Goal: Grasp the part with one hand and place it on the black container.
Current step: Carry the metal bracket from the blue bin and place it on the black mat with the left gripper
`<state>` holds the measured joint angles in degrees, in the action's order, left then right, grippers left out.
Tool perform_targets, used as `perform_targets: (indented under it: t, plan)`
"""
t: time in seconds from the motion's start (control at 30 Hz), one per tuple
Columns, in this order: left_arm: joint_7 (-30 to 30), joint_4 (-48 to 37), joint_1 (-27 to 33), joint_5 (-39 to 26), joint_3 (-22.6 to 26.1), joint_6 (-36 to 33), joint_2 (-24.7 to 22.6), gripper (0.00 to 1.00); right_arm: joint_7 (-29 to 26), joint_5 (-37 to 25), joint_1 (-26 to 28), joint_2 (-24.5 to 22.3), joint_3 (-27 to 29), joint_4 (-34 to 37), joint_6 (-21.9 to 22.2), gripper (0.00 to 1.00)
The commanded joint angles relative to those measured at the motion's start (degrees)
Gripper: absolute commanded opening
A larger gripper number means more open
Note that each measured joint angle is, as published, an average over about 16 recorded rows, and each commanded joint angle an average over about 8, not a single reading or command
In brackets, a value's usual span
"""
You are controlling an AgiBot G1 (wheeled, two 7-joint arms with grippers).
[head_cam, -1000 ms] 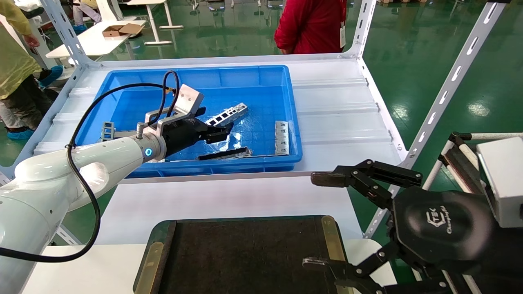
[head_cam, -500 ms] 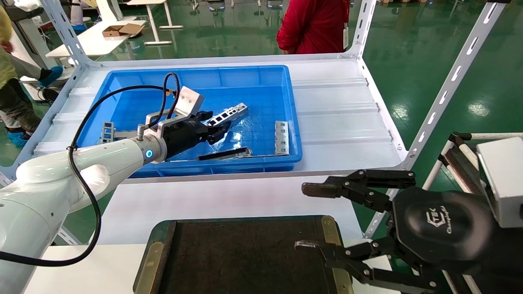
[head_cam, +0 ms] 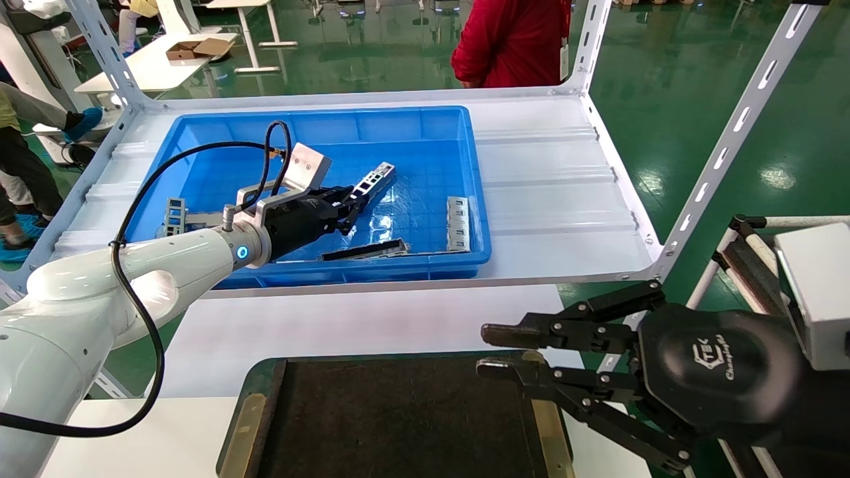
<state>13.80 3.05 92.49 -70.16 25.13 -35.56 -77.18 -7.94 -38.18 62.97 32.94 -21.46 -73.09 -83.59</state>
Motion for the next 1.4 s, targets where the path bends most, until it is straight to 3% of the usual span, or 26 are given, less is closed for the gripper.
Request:
perform_targets:
  t: [0.03, 0.4, 0.8, 1.07, 1.4]
  plan:
    - [-0.1, 0.0, -0.1, 0.1, 0.0, 0.1, 0.0, 0.00, 0.0, 0.0, 0.0, 0.0, 0.0, 0.0, 0.0, 0.00]
    - [2.1, 1.5, 2.8, 2.0, -1.0, -5.2, 2.0, 0.00, 0.0, 0.0, 0.0, 0.0, 0.0, 0.0, 0.0, 0.00]
    - [2.7, 3.2, 4.2, 4.9, -2.5, -27.0, 9.1, 0.00, 0.0, 0.0, 0.0, 0.0, 0.0, 0.0, 0.0, 0.00]
    - [1.9, 6.5, 0.7, 6.4, -3.0, -41.4, 13.8, 0.00, 0.0, 0.0, 0.0, 0.0, 0.0, 0.0, 0.0, 0.00]
    - [-2.5, 16.8, -8.7, 8.4, -3.0, -52.5, 18.3, 0.00, 0.0, 0.0, 0.0, 0.0, 0.0, 0.0, 0.0, 0.00]
